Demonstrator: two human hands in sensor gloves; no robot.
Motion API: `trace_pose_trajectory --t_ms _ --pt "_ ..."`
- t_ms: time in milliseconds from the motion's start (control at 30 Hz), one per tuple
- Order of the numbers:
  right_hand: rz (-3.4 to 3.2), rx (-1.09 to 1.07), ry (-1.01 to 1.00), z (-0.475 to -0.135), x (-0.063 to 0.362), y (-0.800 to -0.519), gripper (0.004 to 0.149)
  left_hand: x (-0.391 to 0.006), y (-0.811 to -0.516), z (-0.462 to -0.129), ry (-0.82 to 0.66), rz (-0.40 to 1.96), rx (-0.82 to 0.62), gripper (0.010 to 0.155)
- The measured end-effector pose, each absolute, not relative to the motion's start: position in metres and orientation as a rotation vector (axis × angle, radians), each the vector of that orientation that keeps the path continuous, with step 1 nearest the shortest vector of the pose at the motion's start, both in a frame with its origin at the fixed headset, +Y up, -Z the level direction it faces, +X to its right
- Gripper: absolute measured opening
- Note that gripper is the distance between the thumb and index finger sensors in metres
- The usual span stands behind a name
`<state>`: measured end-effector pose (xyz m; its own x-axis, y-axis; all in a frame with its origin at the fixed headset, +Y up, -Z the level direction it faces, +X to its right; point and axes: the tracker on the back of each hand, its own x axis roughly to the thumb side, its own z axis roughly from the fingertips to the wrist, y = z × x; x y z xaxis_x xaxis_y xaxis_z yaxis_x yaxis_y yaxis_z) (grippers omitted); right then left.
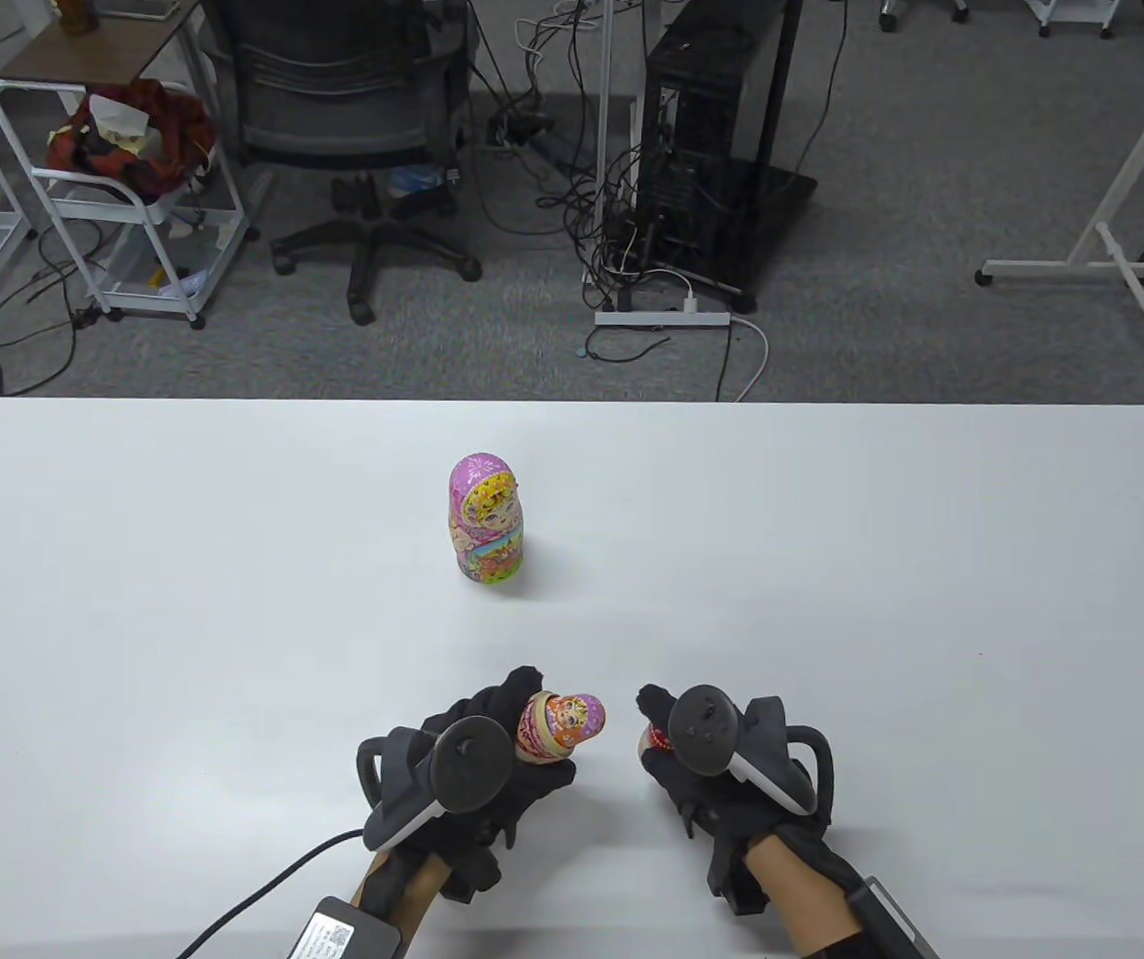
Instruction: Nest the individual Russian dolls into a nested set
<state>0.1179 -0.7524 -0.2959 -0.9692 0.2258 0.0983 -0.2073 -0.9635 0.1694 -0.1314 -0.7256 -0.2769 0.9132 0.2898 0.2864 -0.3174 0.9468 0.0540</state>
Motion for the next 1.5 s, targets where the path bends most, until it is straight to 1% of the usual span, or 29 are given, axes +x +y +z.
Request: trace_pose_trajectory --t_ms 300,567,733,900,1167,1500 --pt "2.653 0.126 0.153 -0.298 0.136 -0.74 0.061 -0.134 -0.727 -0.278 -0.262 0.313 0.087 0.094" --pt "2.275 0.279 0.093 -0.297 0.145 -0.727 0.063 -0.137 -0.727 -0.279 -0.247 0.299 0.082 0.093" --pt "2.156 0.352 -0.006 -0.292 0.143 -0.717 0.064 -0.139 -0.727 -0.28 -0.238 0.298 0.075 0.094" --pt "2.095 0.416 -0.034 -0.288 0.137 -0.711 0.064 -0.138 -0.727 -0.28 -0.246 0.296 0.067 0.094" --pt "2.15 0.48 0.0 -0.284 0.123 -0.713 0.064 -0.127 -0.727 -0.277 -0.322 0.277 0.031 0.094" --pt "2.166 0.503 0.006 -0.282 0.116 -0.717 0.064 -0.122 -0.726 -0.276 -0.349 0.277 0.023 0.094"
